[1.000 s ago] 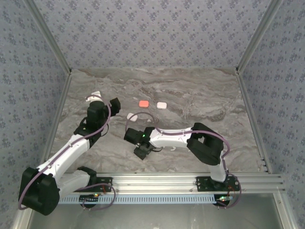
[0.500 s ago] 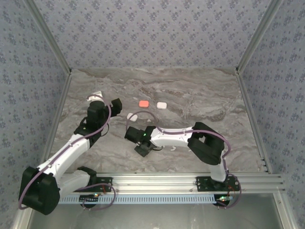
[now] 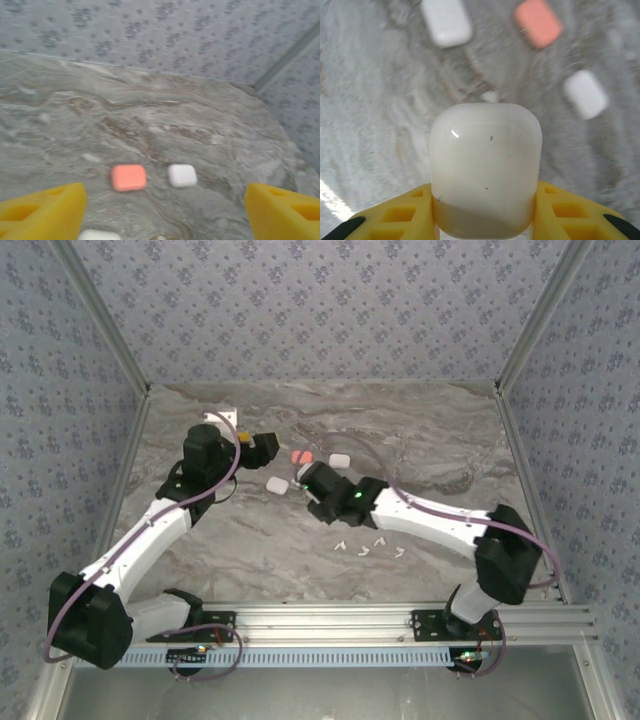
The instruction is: Insert wireless bluetooth earbuds into charging case
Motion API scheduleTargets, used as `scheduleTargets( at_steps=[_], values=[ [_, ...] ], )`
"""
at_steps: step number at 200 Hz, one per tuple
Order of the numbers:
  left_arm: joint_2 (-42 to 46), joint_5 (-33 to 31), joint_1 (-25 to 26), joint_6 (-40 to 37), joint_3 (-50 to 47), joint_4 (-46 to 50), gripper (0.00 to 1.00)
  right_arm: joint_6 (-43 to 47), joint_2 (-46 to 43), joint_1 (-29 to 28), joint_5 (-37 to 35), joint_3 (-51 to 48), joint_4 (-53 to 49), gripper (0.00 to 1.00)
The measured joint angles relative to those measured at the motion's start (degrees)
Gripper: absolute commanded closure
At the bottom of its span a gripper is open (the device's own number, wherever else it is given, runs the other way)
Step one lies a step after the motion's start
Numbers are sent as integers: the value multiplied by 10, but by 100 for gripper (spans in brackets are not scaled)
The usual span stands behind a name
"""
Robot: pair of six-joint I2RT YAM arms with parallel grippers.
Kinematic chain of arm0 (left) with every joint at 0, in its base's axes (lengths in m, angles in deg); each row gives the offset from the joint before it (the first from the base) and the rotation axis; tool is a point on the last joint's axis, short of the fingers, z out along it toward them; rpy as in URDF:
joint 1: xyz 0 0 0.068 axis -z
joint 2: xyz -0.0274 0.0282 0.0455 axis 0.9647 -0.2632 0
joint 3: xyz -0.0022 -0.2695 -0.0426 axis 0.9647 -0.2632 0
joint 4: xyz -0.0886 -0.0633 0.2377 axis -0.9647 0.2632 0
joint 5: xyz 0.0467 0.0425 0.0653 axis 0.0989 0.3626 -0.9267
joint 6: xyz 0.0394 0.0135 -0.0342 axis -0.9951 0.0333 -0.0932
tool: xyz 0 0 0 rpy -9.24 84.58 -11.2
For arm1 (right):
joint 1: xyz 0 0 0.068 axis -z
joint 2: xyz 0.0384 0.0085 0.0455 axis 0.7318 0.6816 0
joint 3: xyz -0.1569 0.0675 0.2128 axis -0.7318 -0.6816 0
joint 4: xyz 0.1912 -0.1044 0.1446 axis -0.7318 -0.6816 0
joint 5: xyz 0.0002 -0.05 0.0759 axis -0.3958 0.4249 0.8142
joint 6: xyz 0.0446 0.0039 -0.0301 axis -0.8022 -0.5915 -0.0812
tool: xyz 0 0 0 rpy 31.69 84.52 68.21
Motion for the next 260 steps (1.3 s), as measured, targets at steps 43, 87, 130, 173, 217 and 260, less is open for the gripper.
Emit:
scheduleTargets(
  at_steps=[43, 87, 130, 173, 217, 260],
  values=[
    [-33, 134, 0, 8, 41, 14, 24, 86, -106, 76, 19, -38, 53, 59],
    [-74, 271, 12, 40, 59, -2, 23, 153, -199, 143, 92, -67, 112, 59],
    [-114, 342, 61, 51, 86, -18, 21, 210, -212, 148, 141, -71, 135, 59],
    [-125, 367, 78, 57, 105, -38, 23, 240, -212, 150, 160, -74, 136, 59],
    [-148, 379, 92, 62, 121, -49, 35, 249, -212, 150, 177, -74, 136, 59],
    [-170, 395, 102, 64, 136, -52, 46, 250, -212, 150, 186, -74, 136, 58]
  ],
)
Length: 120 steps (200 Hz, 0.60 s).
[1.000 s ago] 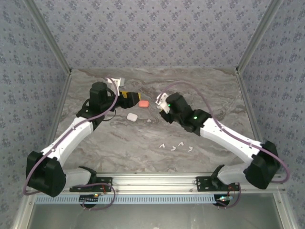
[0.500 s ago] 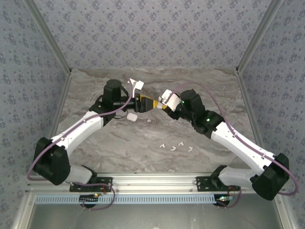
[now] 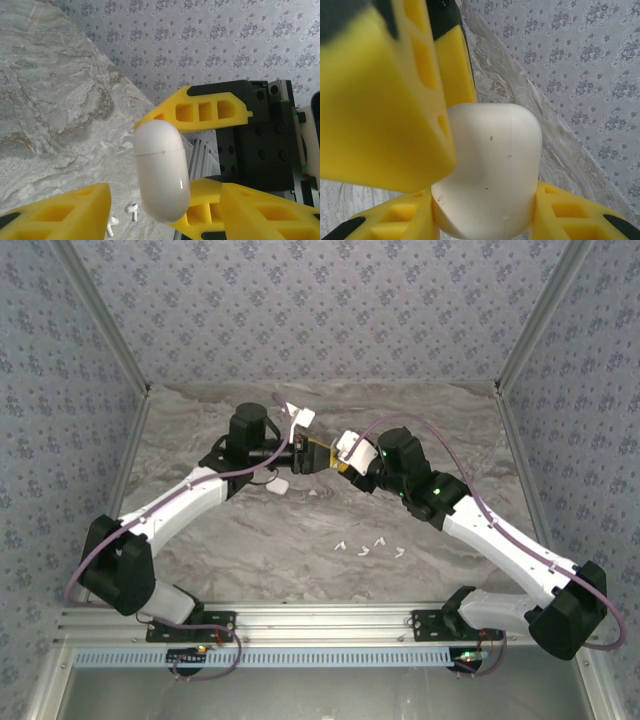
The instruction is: Insert wireless bluetooth earbuds into charging case
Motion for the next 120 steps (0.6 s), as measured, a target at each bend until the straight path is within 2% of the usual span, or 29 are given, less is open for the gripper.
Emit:
scheduleTargets(
  at_steps=[75, 120],
  values=[
    [-22, 20, 5, 0, 7, 0, 71, 2, 0, -1, 5, 0, -2, 57],
    [-23, 22, 6, 2, 8, -2, 78, 8, -5, 0, 4, 0, -7, 40]
  ],
)
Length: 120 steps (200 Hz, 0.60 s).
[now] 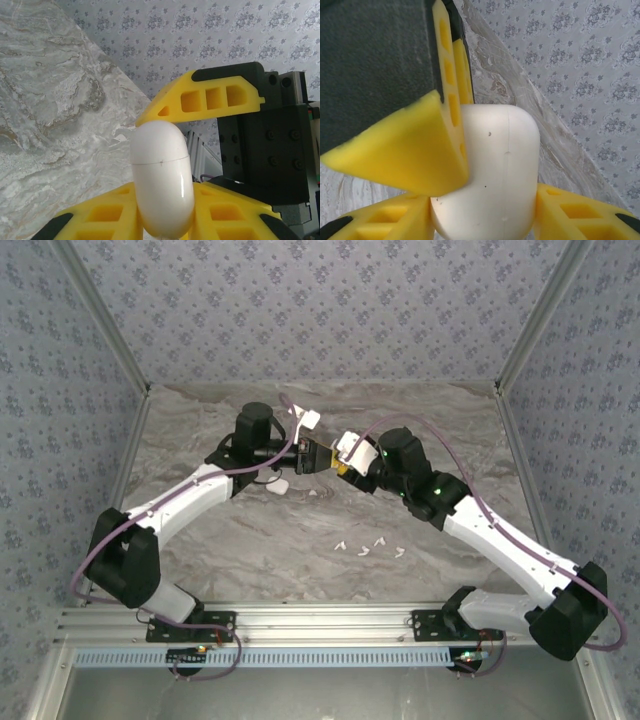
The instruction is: Insert wireless bluetooth earbuds into charging case
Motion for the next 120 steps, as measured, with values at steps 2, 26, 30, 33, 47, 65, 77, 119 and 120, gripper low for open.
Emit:
scheduleTargets(
  at_steps=[2, 26, 30, 33, 47, 65, 77, 119, 120],
  values=[
    [0, 0, 0, 0, 0, 0, 78, 1, -1, 0, 1, 0, -1, 39],
    [0, -6, 1, 0, 0, -13, 87, -9, -28, 16, 30, -3, -8, 24],
    [0, -10, 1, 0, -1, -17, 89, -11, -35, 23, 42, -5, -8, 21],
    [0, -12, 1, 0, -2, -21, 90, -16, -41, 27, 49, -7, -9, 19],
    [0, -25, 1, 1, -11, -46, 94, -41, -76, 65, 101, -25, -4, 11],
    [1, -43, 1, 3, -35, -88, 97, -80, -121, 124, 175, -58, 16, 6],
    [3, -53, 1, 7, -55, -121, 97, -120, -140, 161, 222, -75, 35, 5],
    [12, -87, 17, 10, -117, -248, 100, -295, -122, 247, 362, -93, 129, 11],
    [12, -87, 17, 10, -118, -249, 100, -297, -121, 247, 364, -93, 131, 12]
  ],
)
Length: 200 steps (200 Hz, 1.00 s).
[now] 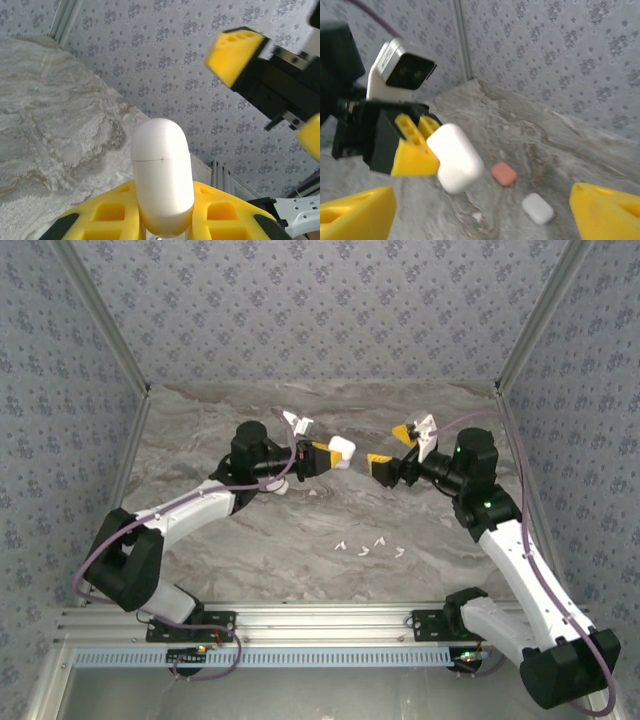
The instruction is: Insert wireless bluetooth earbuds into charging case
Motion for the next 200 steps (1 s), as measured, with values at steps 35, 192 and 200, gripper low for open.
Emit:
scheduleTargets(
  at_steps=[35, 192, 200],
  values=[
    [5, -12, 24, -22, -9, -55, 100, -92, 43, 0, 63, 0, 63, 21],
    [6, -21, 27, -41, -15, -89, 100, -128, 107, -8, 67, 5, 81, 36],
    [6, -21, 26, -43, -15, -88, 100, -128, 109, -8, 67, 7, 81, 36]
  ],
)
